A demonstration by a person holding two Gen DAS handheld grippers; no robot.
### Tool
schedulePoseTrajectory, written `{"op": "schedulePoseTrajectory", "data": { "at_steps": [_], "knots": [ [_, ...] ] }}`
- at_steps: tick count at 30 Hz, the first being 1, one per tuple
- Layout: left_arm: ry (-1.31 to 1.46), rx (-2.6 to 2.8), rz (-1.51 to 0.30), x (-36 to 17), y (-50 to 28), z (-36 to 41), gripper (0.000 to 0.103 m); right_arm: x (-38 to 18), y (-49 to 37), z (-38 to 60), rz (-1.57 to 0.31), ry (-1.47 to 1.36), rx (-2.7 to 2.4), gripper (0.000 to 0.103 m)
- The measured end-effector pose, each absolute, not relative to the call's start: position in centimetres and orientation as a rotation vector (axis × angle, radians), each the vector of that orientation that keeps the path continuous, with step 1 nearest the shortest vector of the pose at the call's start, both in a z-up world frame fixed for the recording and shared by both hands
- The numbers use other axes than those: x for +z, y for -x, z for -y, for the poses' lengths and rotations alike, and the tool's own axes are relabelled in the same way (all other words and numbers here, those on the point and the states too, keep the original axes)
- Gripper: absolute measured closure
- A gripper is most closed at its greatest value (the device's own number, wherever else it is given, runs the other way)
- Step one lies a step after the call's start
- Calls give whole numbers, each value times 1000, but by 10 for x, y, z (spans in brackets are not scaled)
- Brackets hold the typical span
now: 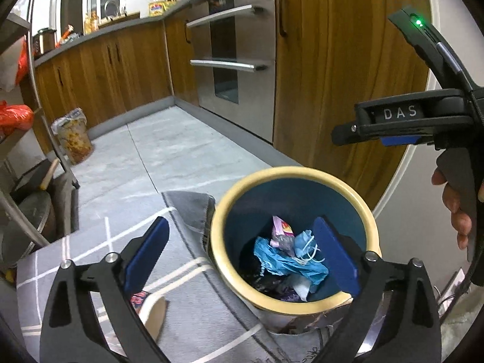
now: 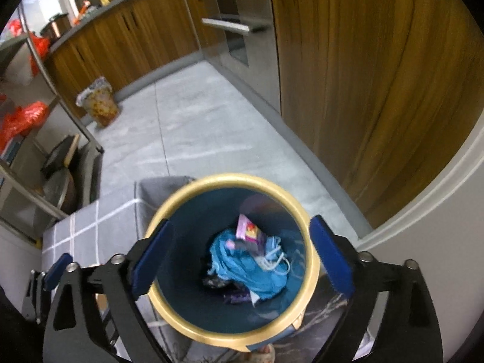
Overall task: Collect trash
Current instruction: 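Move both grippers back over the medicine box and clear plastic on the mat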
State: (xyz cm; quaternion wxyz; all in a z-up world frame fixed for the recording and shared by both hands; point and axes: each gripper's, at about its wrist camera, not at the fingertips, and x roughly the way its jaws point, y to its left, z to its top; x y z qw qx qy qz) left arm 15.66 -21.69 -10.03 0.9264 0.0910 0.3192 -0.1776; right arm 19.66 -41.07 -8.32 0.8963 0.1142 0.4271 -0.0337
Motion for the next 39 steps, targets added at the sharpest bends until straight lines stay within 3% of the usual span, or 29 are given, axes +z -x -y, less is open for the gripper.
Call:
{"op": "schedulePoseTrajectory", "data": {
  "at_steps": [14, 39],
  "knots": [
    [-241, -315, -587, -73, -125, 190, 6, -29, -162, 371, -606, -126, -49, 5],
    [-109, -53, -597, -51, -82, 36, 6, -10, -137, 254, -615, -179, 180, 5]
  ]
}}
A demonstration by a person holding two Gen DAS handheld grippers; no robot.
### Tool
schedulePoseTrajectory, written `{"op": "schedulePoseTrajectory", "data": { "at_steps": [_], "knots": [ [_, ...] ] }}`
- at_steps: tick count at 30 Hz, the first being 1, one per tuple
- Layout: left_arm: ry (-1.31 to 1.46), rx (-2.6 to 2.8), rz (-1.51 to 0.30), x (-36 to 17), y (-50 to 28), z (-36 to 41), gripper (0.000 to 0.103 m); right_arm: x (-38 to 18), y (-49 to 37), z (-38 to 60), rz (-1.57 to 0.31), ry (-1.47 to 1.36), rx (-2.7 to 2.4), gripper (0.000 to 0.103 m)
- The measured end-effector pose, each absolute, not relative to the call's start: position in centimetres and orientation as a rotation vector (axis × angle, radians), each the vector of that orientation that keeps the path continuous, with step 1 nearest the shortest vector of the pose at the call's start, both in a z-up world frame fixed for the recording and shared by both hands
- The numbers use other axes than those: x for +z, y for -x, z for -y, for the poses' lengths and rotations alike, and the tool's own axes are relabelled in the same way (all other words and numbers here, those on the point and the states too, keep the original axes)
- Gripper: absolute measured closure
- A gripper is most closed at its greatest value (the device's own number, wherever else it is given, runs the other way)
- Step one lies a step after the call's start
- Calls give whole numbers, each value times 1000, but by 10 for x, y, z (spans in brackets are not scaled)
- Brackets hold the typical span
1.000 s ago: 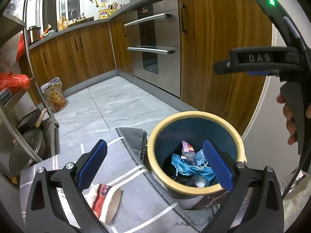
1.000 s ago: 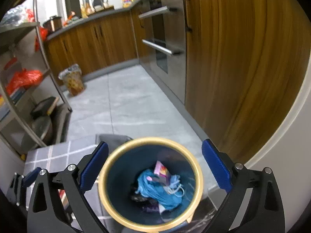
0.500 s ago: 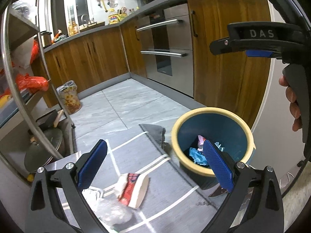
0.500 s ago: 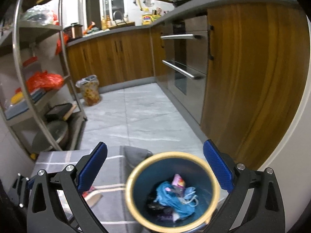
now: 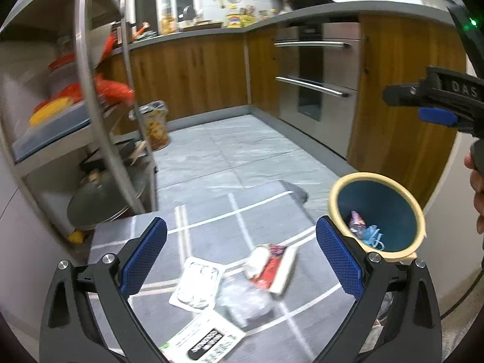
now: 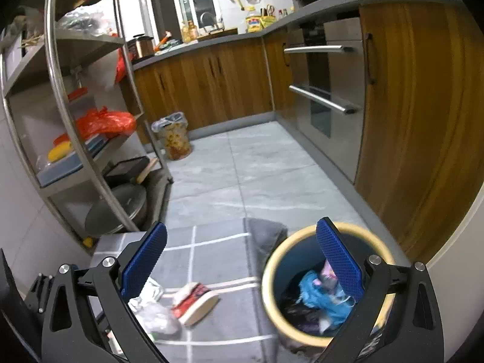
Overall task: Collect trash
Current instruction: 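Move both grippers back over the medicine box and clear plastic on the mat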
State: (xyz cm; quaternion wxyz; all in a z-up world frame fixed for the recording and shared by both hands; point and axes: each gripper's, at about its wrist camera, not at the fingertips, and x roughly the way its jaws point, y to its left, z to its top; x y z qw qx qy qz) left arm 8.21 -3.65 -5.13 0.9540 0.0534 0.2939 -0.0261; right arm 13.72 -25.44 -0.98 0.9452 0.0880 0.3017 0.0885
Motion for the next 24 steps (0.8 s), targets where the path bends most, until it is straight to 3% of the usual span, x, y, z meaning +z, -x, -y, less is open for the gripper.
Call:
{"op": "schedulePoseTrajectory", "data": {
  "at_steps": [10, 24],
  "knots": [
    [-143, 34, -667, -72, -67, -18, 6, -31, -141, 193, -721, -137, 230, 5],
    [-162, -95, -893, -144, -46, -50, 6, -66, -148, 146, -851, -116, 282, 5]
  ]
}}
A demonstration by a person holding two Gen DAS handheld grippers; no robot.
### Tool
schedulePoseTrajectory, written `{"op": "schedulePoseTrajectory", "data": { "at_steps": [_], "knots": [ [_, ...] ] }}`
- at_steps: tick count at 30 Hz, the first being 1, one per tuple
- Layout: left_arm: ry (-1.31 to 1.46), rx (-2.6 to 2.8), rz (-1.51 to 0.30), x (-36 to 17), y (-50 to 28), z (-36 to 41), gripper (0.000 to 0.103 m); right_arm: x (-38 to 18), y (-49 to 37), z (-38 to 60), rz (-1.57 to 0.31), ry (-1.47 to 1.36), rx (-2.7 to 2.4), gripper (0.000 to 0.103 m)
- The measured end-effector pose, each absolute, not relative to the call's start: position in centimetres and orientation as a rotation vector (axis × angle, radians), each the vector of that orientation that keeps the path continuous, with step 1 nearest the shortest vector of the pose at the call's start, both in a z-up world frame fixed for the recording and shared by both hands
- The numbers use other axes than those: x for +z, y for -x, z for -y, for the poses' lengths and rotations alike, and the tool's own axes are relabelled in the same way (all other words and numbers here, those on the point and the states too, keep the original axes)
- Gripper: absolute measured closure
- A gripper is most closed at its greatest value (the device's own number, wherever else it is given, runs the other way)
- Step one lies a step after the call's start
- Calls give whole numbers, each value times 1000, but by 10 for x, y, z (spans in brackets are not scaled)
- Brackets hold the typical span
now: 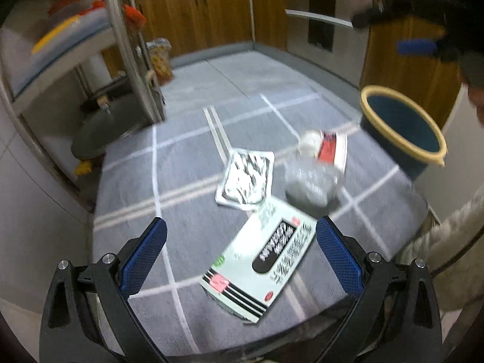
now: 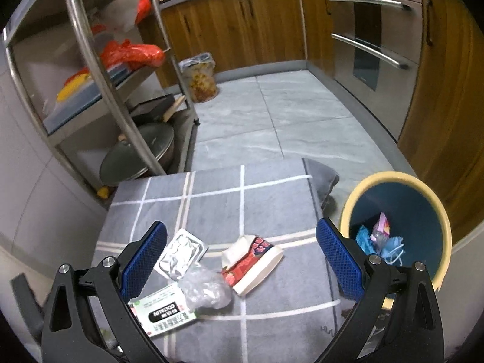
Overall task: Collect trash
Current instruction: 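Move both grippers back over the medicine box and clear plastic on the mat, then grasp the COLTALIN medicine box with the left gripper while the right gripper grasps the clear plastic bag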
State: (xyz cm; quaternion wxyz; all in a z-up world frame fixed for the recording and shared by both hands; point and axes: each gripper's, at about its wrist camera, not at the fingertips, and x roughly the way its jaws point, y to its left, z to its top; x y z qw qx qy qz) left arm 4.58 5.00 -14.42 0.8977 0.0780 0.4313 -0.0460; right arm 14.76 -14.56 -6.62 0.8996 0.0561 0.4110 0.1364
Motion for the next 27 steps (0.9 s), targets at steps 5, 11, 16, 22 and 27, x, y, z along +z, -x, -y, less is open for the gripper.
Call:
{"op": "schedulePoseTrajectory", "data": {
  "at_steps": [5, 11, 16, 22, 27],
  "knots": [
    [-191, -161, -967, -170, -56, -39, 6, -69, -150, 142, -874, -142, 298, 5],
    [-207, -203, -1034, -193, -69, -30, 6, -69, -153, 135, -868, -77, 304, 5],
    [-228, -197, -1091, -211, -78, -27, 8, -73, -158, 141, -884, -90, 290, 5],
    [-225, -174, -1144, -223, -83, -34, 13, -74, -161, 139, -894, -87, 296, 5],
    [-205, -179, -1174, -223, -83, -35, 20, -76, -161, 133, -899, -65, 306, 5]
  ]
}}
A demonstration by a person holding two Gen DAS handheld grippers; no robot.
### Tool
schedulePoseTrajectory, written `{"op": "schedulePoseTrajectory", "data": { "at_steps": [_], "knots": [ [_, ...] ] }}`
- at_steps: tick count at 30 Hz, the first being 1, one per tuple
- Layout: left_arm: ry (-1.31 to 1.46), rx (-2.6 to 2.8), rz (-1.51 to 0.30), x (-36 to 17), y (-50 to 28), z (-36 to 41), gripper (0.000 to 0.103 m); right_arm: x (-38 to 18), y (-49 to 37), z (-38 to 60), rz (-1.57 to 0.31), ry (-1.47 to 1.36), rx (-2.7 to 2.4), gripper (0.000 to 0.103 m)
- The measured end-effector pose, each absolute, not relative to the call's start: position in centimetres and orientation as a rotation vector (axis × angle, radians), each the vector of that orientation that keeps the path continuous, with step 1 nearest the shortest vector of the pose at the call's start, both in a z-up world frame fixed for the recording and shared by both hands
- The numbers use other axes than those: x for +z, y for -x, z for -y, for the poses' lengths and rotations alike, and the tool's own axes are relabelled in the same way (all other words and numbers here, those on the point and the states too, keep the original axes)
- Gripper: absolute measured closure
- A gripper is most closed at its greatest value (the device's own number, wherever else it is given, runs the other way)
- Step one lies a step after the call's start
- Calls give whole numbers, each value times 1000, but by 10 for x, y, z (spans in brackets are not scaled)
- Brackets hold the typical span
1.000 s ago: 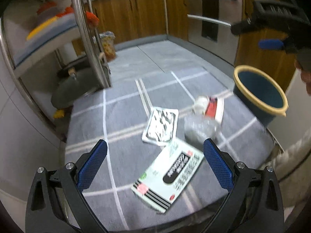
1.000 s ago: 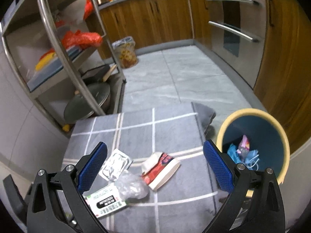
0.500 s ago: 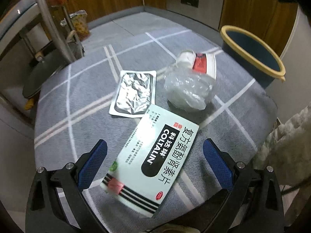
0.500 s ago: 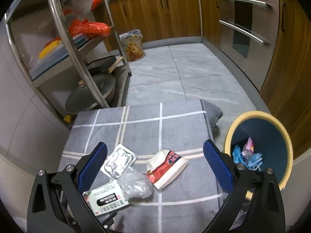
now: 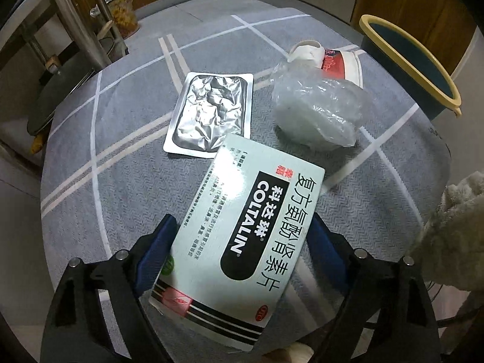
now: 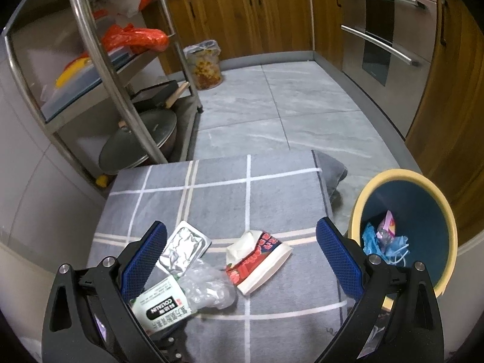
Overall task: Collect trash
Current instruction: 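Grasp the COLTALIN medicine box with the left gripper while the right gripper grasps the clear plastic bag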
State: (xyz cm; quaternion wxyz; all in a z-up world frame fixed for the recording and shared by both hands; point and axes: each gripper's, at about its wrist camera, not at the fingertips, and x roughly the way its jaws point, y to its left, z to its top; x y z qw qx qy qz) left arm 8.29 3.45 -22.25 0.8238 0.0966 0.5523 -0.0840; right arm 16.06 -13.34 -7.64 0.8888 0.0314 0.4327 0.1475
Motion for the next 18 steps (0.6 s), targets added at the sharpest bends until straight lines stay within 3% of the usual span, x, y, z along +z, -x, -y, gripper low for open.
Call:
{"op": "schedulePoseTrajectory", "data": {
  "at_steps": [10, 13, 15, 18],
  "knots": [
    [-58, -97, -1033, -168, -75, -55, 27, -93, -161, 125, -952, 26, 303, 8],
    [-12, -64, -956, -143, -74, -63, 27, -105, -164, 121, -985, 59, 296, 19],
    [-7, -41, -913, -130, -75, -66, 27, -113, -164, 116, -1013, 48, 317, 32],
    [-4, 0, -887, -120, -77, -73, 27, -122, -158, 102, -1017, 87, 363, 37]
  ]
}}
